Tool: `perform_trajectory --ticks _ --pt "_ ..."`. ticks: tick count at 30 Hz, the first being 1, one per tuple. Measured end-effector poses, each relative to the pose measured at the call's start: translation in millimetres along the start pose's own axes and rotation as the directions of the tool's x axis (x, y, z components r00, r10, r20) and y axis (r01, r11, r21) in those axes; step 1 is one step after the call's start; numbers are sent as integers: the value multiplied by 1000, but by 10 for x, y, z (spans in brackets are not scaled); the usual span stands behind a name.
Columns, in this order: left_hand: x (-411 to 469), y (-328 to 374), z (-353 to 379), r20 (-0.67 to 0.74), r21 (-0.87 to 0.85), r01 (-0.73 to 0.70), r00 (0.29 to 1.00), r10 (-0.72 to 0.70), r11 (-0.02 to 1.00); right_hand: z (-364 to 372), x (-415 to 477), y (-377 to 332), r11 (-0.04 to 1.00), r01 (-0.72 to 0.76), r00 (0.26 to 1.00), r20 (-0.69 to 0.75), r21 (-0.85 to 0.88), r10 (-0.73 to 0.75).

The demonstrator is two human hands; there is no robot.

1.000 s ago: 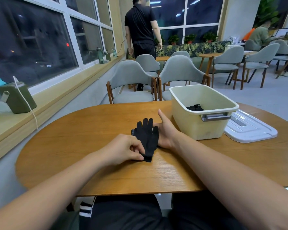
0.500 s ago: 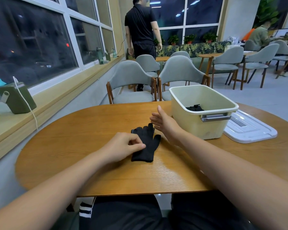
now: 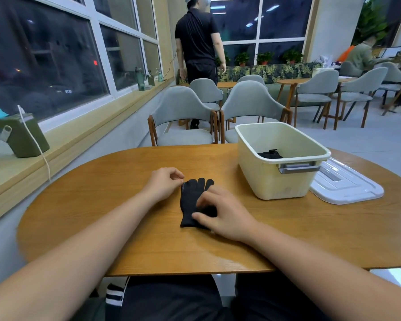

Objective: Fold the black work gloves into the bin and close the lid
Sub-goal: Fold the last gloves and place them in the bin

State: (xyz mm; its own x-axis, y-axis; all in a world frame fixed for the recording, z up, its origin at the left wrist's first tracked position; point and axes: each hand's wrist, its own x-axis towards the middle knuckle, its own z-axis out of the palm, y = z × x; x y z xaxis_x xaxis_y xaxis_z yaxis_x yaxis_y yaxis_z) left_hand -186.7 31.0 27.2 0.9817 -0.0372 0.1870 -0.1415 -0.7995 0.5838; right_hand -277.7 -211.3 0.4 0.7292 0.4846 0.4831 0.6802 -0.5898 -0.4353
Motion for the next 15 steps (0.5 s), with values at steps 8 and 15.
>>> perform_trajectory --ticks 8,15 --pt "125 12 36 88 107 -47 995 37 993 -22 -77 -77 984 104 992 91 -143 -91" --pt "151 2 38 81 15 -14 997 13 1000 -27 -96 -119 976 133 990 67 -170 -123"
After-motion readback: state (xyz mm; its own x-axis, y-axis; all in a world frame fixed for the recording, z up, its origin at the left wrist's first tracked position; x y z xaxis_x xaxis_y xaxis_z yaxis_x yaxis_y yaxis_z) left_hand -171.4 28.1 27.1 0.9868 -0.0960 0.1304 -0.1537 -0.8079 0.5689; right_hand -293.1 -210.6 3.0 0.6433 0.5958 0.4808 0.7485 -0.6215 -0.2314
